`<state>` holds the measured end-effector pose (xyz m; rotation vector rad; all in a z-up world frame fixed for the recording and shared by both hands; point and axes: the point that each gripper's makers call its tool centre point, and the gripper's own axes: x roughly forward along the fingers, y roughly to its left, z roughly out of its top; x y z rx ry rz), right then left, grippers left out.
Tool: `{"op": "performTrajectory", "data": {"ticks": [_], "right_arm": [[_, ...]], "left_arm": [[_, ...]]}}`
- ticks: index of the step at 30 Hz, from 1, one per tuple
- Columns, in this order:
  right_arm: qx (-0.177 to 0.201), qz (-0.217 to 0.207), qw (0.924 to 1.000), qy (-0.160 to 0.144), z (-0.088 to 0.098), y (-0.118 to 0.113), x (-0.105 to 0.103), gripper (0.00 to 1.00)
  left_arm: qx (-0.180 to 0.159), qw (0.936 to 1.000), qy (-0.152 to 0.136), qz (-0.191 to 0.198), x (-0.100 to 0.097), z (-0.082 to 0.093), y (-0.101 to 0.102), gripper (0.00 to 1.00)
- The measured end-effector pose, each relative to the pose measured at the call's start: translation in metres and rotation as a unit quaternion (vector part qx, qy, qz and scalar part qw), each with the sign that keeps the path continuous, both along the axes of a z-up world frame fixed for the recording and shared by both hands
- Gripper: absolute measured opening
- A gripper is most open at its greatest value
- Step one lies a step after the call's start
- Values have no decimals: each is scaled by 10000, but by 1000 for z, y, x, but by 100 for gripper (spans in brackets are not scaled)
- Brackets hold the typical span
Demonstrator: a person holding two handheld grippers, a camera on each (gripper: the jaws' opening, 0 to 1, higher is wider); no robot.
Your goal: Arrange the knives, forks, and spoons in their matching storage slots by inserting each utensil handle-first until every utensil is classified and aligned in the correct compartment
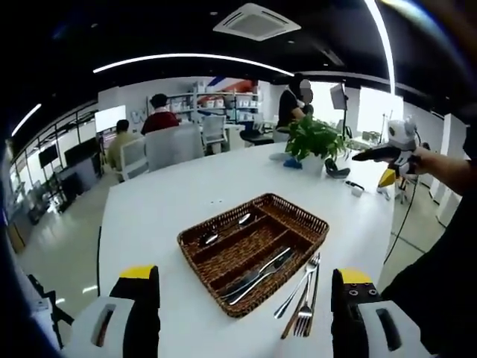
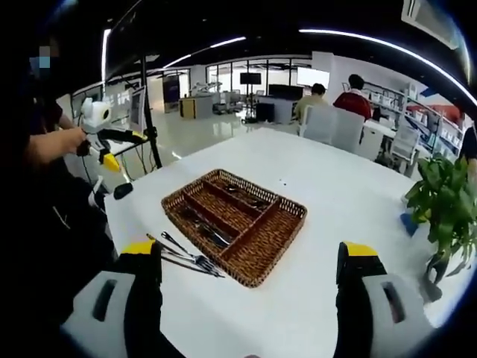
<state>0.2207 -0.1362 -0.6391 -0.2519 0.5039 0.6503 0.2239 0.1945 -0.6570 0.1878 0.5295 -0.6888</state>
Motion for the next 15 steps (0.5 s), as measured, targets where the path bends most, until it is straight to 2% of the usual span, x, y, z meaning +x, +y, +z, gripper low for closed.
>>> {"op": "performTrajectory", "data": {"ticks": [3, 6, 10, 13, 15], "right_arm": [[23, 244, 9996, 108, -1, 10, -1, 99], [-88, 447, 9987, 222, -7, 18, -4, 99], [-174, 658, 9969, 390, -16, 33, -3, 99], [-248, 745, 9959, 453, -20, 41, -1, 99], [-301, 862, 9951, 384, -19, 47, 2, 99]], "left_arm": [[-9, 10000, 4, -6, 0, -1, 1, 100], [55, 9999, -91, 1, -2, -3, 4, 100], [24, 10000, -66, 10, -8, -4, 6, 100], [25, 10000, -51, 1, -11, -4, 8, 100], [59, 10000, -72, -9, -12, -2, 9, 100]]}}
